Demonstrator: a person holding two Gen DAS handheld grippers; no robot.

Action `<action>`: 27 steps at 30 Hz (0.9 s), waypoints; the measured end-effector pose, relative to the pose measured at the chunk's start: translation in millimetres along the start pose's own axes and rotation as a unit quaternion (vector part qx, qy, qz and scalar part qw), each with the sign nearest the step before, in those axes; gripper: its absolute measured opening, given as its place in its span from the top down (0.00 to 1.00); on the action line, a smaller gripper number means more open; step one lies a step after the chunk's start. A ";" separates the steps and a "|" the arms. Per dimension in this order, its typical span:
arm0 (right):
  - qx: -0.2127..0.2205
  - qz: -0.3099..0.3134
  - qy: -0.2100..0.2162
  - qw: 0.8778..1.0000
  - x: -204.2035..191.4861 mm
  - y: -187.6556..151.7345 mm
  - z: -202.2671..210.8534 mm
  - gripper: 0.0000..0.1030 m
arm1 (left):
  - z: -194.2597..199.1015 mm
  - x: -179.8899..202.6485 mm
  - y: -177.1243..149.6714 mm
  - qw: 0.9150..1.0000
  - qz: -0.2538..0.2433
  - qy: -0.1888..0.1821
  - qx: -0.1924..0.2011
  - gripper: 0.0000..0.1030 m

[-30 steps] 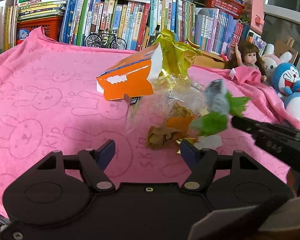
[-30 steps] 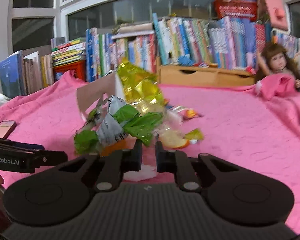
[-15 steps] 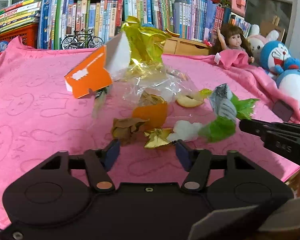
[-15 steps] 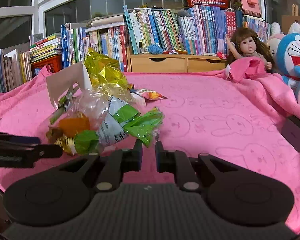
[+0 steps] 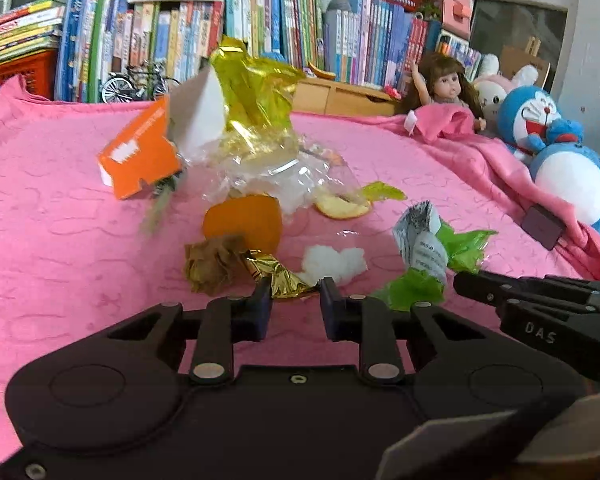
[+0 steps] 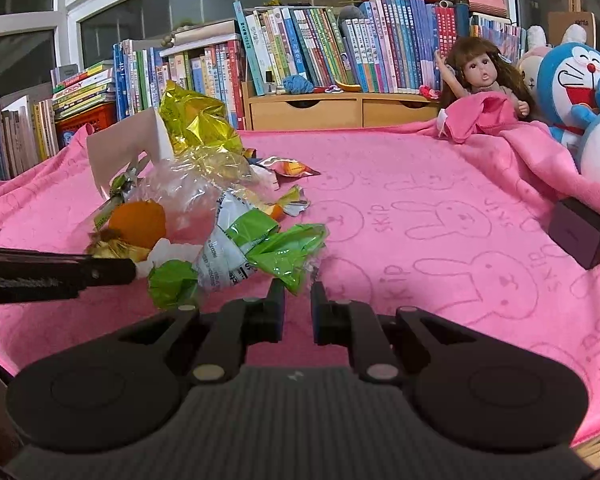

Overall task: Collect trash
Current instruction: 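Grasp the gold foil candy wrapper with the left gripper while the right holds the green wrapper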

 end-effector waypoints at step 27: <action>0.000 0.026 0.091 0.995 -38.0 -14.1 6.5 0.14 | 44.1 -46.5 -31.8 0.997 0.041 0.070 0.016 0.37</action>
Point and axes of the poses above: each gripper's, at about its wrist camera, not at the fingertips, and z roughly against the way its jaws point, x to its right, y to its top, the point moved 5 cm from there along -z, roughly the way its jaws point, and after that the axes turned 12 degrees about -z, right-handed, at the moved point
